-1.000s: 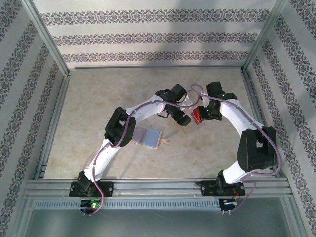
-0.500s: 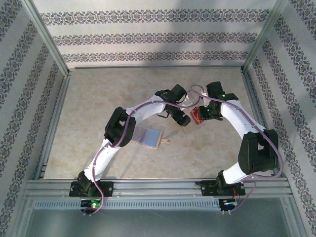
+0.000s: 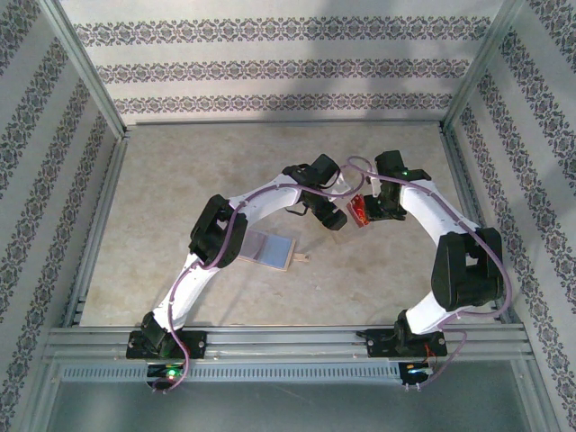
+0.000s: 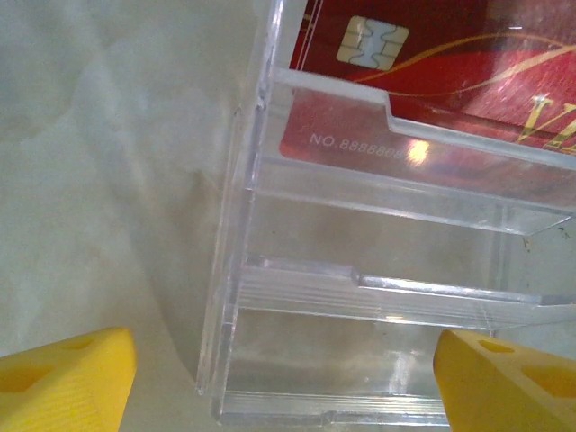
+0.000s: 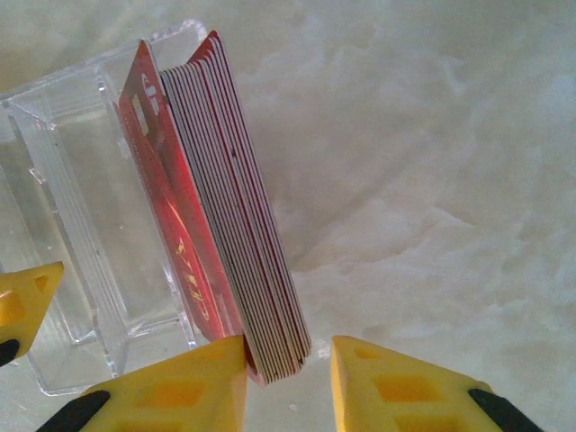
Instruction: Put the credit cards into the card holder
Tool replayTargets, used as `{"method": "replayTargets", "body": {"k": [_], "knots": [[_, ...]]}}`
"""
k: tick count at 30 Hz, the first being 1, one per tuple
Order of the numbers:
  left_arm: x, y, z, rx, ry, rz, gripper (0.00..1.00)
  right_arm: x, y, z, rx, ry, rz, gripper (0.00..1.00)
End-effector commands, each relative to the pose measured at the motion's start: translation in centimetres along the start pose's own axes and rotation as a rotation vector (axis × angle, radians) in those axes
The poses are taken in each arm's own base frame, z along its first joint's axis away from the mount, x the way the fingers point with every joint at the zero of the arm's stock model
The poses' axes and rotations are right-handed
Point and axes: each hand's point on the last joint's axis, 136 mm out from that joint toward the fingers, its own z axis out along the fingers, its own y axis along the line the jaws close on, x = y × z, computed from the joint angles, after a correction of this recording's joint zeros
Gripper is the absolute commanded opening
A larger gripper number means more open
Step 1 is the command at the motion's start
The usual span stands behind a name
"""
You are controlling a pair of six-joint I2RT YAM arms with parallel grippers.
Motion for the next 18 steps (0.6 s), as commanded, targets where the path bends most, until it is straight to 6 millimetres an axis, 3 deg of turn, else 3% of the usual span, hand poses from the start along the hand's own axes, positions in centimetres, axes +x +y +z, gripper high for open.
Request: {"method": "replayTargets", "body": {"k": [1, 6, 10, 13, 18], "knots": [[5.0, -0.4, 1.4, -0.025, 0.182, 0.001, 0.86, -0.4, -1.0, -0.6, 0.032, -0.015, 0.02, 0.29], [5.1, -0.6, 1.5, -0.023, 0.185, 0.003, 0.86, -0.7, -0.2, -0.5, -0.013, -0.024, 0.016, 0.44], [5.1, -0.7, 1.5, -0.022, 0.185, 0.004, 0.86, -0.9, -0.3, -0.1, -0.008, -0.014, 0.017, 0.45], [5.2, -0.7, 1.7, -0.021, 0.187, 0.003, 0.86, -0.8, -0.7, 0.1, 0.009, 0.0, 0.02, 0.41], [5.5, -0.7, 1.7, -0.021, 0.194, 0.001, 0.86, -0.9, -1.3, -0.8, 0.015, -0.028, 0.036, 0.28]]}}
